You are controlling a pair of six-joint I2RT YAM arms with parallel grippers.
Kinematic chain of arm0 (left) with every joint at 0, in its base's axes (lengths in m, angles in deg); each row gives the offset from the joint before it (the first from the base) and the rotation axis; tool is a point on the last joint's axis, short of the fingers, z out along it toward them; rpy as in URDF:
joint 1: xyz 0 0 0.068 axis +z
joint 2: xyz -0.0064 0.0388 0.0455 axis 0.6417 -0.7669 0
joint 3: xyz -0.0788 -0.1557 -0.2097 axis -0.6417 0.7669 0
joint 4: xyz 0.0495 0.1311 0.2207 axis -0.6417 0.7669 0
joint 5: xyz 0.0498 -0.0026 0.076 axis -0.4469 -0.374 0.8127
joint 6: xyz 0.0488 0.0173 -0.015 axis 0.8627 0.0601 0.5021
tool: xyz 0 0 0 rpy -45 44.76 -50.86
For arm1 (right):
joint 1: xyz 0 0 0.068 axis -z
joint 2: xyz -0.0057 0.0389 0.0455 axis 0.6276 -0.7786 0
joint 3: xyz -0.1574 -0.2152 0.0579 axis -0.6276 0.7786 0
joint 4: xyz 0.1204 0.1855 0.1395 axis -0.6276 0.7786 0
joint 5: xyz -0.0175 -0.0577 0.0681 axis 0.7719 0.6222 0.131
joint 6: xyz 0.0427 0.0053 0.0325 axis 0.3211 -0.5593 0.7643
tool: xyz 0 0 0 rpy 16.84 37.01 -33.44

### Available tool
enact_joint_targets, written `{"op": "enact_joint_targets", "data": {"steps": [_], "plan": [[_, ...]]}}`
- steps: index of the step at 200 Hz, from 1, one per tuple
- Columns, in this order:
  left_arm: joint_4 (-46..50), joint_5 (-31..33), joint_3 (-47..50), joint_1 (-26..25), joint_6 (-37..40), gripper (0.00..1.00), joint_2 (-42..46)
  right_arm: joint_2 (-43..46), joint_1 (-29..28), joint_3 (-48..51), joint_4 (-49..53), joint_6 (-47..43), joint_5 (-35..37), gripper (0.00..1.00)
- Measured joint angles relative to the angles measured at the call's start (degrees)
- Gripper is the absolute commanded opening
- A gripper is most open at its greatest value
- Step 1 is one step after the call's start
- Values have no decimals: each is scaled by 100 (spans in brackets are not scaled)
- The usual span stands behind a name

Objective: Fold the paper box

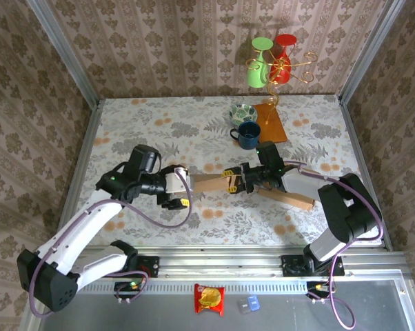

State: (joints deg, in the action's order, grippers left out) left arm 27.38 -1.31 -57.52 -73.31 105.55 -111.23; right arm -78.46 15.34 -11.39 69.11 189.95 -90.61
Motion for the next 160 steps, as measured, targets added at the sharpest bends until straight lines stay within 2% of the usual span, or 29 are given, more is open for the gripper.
{"op": "enact_joint_targets", "data": {"steps": [97, 160], "plan": [[-688, 909, 448, -308, 286, 77, -879, -321, -13, -195, 284, -68, -566, 40], [-850, 1217, 190, -334, 310, 68, -1497, -627, 179, -223, 374, -424, -776, 63]]}}
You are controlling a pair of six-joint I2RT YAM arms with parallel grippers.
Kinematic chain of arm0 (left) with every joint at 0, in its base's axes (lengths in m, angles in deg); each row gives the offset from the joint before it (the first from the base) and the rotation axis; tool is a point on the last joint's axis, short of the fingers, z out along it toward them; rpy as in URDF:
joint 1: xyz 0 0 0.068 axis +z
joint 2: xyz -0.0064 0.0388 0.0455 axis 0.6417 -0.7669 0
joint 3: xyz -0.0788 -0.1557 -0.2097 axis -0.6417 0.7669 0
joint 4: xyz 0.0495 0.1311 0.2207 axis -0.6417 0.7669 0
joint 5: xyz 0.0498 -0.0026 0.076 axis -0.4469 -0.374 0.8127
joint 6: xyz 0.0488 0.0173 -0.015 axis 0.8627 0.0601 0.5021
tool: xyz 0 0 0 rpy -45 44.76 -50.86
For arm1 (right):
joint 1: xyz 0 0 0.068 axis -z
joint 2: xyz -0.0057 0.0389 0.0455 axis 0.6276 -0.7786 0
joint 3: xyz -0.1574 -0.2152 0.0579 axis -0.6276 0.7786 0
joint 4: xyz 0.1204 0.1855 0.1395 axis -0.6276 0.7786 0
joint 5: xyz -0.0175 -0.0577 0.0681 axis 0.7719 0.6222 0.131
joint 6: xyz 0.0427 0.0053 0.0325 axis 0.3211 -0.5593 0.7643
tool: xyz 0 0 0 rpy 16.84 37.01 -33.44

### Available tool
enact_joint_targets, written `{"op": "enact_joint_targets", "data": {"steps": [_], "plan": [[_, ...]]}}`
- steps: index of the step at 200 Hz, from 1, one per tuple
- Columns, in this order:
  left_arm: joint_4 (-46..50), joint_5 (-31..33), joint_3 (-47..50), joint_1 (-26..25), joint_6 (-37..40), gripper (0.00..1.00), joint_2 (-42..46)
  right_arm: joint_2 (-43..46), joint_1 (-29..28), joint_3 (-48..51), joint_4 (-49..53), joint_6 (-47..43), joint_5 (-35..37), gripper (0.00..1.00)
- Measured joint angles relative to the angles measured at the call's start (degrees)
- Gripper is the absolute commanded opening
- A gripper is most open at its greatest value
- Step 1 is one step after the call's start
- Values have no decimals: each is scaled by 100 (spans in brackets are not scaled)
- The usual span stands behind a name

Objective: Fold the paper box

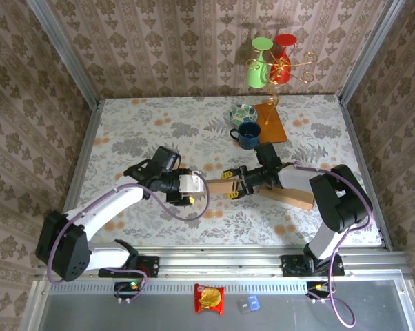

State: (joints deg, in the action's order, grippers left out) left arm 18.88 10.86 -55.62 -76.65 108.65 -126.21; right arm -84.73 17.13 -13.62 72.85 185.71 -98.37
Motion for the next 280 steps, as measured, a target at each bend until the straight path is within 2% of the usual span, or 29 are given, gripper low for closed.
{"op": "enact_joint_targets", "data": {"steps": [46, 84, 145, 178, 199, 224, 233, 257, 280], "plan": [[334, -28, -402, 7, -175, 64, -372, -22, 284, -313, 564, -363, 13, 76], [719, -129, -782, 15, -369, 60, -608, 85, 535, -476, 970, -667, 225, 78], [1182, -297, -1102, 120, -627, 56, -730, 1167, 992, -461, 1314, -796, 1104, 80], [1419, -313, -1141, 120, -671, 54, -730, 2140, 984, -463, 2247, -1368, 2129, 76], [1537, -334, -1209, 146, -717, 52, -743, 3167, 579, -404, 2844, -1847, 3213, 66], [1655, -372, -1309, 157, -846, 51, -813, 4424, -452, 129, 2876, -2028, 4275, 57], [1665, -374, -1333, 157, -916, 51, -835, 4656, -826, 348, 2841, -2033, 4577, 57], [1670, -398, -1381, 157, -1152, 51, -885, 4461, -1543, 535, 2754, -2026, 5187, 57], [1663, -411, -1390, 157, -1351, 51, -896, 3958, -1912, 520, 2430, -2072, 5490, 59]]}}
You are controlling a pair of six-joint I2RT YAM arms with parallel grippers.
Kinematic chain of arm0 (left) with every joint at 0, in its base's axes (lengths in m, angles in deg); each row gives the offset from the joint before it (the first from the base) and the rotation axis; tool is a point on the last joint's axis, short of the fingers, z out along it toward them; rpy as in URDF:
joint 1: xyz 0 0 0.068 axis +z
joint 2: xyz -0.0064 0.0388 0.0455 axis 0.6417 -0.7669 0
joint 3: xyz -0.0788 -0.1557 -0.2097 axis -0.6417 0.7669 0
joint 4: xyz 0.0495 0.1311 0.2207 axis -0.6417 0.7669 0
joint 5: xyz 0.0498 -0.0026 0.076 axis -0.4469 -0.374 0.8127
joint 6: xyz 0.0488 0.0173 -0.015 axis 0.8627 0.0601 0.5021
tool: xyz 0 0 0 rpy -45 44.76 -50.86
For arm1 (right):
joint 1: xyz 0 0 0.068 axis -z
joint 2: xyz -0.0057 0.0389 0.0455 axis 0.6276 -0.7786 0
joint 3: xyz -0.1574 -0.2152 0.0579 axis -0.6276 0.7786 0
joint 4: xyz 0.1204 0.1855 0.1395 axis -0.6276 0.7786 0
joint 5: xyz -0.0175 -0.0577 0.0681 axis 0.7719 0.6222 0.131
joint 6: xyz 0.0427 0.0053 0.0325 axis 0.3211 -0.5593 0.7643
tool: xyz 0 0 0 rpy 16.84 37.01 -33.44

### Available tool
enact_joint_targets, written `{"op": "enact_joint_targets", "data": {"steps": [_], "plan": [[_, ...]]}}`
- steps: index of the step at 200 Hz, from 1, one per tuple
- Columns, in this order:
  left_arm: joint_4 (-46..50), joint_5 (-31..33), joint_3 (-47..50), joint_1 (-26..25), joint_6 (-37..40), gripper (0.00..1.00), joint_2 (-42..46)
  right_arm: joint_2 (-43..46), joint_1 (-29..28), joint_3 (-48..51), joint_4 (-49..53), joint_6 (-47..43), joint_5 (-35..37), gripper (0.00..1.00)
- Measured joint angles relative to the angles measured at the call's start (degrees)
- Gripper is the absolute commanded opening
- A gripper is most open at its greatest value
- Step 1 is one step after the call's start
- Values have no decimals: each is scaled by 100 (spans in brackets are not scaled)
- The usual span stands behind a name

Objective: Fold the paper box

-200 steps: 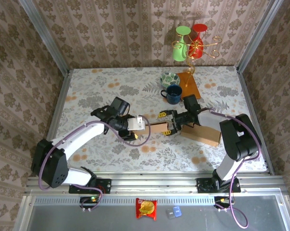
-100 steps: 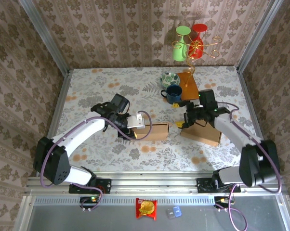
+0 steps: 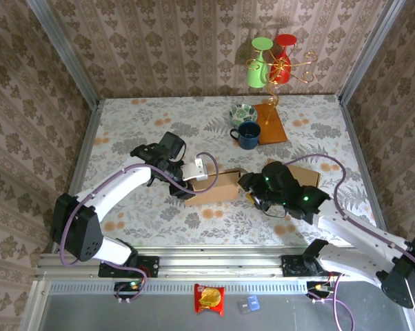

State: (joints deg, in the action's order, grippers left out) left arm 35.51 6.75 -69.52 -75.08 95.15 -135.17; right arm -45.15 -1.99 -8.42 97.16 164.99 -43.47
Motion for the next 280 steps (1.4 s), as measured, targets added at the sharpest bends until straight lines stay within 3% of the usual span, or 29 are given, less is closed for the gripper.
{"op": "enact_joint_targets", "data": {"steps": [107, 144, 218, 253, 280], "plan": [[-48, 116, 2, -125, -286, 52, 0, -780, -195, -28, -1023, 332, 400, 53], [-92, 212, 4, -166, -339, 58, 0, -946, -195, -28, -1027, 487, 522, 41], [-262, 267, 87, -197, -369, 58, 35, -1279, -195, -417, -544, 671, 518, 24], [-284, 289, 125, -205, -369, 57, 74, -1375, -195, -529, -433, 726, 479, 25], [-308, 299, 173, -219, -369, 52, 138, -1392, -195, -643, -256, 549, 455, 42]]}}
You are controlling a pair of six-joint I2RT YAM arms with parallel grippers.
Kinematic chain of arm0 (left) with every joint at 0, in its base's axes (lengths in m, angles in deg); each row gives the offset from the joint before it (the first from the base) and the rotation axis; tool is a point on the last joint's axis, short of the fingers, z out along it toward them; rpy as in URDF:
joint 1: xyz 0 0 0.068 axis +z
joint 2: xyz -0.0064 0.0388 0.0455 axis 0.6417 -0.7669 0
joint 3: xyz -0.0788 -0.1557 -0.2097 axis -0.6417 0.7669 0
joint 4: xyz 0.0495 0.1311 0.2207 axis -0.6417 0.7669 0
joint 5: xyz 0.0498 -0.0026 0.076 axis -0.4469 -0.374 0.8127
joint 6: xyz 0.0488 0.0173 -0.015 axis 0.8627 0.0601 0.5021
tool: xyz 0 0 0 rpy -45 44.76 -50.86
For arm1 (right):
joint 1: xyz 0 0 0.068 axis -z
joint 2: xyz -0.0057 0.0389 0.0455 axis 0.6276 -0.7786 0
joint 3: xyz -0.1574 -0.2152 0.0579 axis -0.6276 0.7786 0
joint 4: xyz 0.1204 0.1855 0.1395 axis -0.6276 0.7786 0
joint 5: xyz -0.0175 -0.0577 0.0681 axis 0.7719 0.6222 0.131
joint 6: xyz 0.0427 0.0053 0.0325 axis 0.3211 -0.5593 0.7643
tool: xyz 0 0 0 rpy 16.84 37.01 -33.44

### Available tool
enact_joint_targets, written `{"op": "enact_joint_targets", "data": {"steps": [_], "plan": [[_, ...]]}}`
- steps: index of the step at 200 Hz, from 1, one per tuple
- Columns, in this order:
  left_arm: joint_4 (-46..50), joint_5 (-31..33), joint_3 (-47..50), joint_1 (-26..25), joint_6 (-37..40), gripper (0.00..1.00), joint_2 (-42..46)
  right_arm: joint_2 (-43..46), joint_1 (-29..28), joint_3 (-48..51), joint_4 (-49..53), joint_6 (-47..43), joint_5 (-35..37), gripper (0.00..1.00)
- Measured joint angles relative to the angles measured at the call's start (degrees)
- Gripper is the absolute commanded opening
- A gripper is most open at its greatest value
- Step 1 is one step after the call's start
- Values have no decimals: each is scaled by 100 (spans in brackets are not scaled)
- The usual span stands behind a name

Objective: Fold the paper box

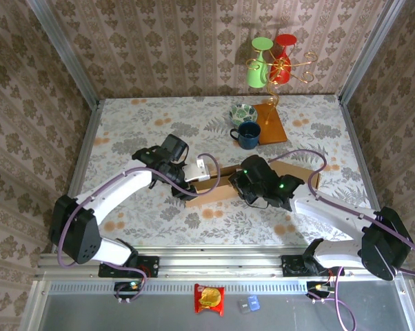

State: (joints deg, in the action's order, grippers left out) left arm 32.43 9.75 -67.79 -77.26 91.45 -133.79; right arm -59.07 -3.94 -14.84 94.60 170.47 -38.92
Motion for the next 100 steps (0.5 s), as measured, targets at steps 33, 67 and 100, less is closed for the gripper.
{"op": "enact_joint_targets", "data": {"steps": [33, 67, 100], "plan": [[-17, 2, 26, -15, 0, 50, 46, 184, 4, -205, 476, -911, -4, 46], [-37, 4, 26, -13, 4, 49, 59, 1104, 345, -297, 911, -2583, -229, 43], [-33, 9, 26, -13, 72, 49, 70, 1851, 1397, -332, 1073, -4922, -870, 31]]}}
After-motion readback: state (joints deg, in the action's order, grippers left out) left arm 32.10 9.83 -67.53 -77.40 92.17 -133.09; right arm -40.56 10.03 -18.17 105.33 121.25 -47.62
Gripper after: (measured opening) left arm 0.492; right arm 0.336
